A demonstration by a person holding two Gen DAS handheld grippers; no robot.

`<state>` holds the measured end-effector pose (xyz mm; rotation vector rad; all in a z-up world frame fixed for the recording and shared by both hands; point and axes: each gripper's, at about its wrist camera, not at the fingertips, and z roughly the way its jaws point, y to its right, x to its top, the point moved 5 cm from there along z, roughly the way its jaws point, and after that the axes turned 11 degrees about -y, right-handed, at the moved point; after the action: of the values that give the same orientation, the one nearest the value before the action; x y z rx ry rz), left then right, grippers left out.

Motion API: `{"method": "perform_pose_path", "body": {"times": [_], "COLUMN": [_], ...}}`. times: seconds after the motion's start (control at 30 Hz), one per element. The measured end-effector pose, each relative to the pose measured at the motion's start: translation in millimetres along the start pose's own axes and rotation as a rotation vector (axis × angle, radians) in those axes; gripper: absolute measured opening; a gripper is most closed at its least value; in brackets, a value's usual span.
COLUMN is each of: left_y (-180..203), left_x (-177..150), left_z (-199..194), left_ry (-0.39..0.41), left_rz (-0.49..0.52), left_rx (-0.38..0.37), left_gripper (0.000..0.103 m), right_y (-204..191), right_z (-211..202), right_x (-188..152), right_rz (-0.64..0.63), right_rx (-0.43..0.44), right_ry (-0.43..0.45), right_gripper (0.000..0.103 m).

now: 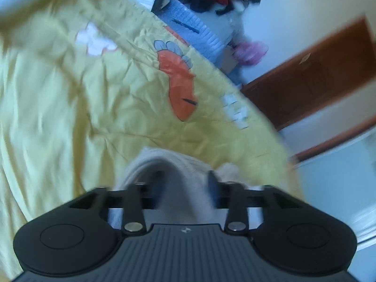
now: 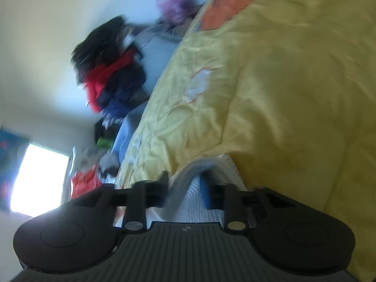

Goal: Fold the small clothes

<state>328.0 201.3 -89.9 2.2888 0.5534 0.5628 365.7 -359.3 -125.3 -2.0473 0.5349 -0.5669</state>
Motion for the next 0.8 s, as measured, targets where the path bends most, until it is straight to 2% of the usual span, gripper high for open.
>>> {"method": "perform_pose_path", "body": {"times": [0.03, 0.07, 0.1, 0.13, 0.27, 0.4, 0.5, 0.57, 0.67, 0.7, 0.77, 0.8], "left_y": [-2, -5, -8, -12, -34, -46, -52, -52, -44, -42, -39, -38], "left_x": [-6, -14, -22, -33, -97, -156, -180, -185, -185, -184, -180, -177], "left_z": [-13, -29, -43, -59, -96, -96, -81, -67, -60, -57, -52, -49], "left_ry": [0.033, 0.070, 0.107, 0.153, 0.215, 0.214, 0.178, 0.167, 0.233, 0.250, 0.291, 0.312], "left_rz": [0.005, 0.011, 0.007, 0.002, -0.009, -0.003, -0.011, -0.022, 0.015, 0.011, -0.008, -0.018], "left_rx": [-0.042, -0.060, -0.066, -0.078, -0.058, 0.004, 0.036, 0.050, 0.095, 0.098, 0.082, 0.074], "left_gripper": [0.070, 0.080, 0.083, 0.084, 0.084, 0.084, 0.084, 0.084, 0.086, 0.089, 0.101, 0.103], "right_y": [-5, -9, -13, -12, 7, 43, 62, 64, 53, 52, 40, 33], "right_z": [-10, -22, -36, -52, -106, -139, -138, -131, -112, -107, -91, -83], "right_x": [-6, -13, -22, -33, -79, -125, -147, -156, -153, -152, -147, -145], "right_rz": [-0.032, -0.071, -0.103, -0.131, -0.162, -0.152, -0.124, -0.122, -0.118, -0.103, -0.097, -0.101], "right_rx": [0.010, 0.019, 0.029, 0.044, 0.045, -0.051, -0.107, -0.097, -0.084, -0.070, -0.056, -0.050], "right_ry": [0.026, 0.046, 0.062, 0.072, 0.076, 0.093, 0.053, 0.054, 0.033, 0.016, 0.000, -0.009], "right_gripper": [0.055, 0.062, 0.074, 0.077, 0.077, 0.077, 0.075, 0.077, 0.076, 0.082, 0.092, 0.103]}}
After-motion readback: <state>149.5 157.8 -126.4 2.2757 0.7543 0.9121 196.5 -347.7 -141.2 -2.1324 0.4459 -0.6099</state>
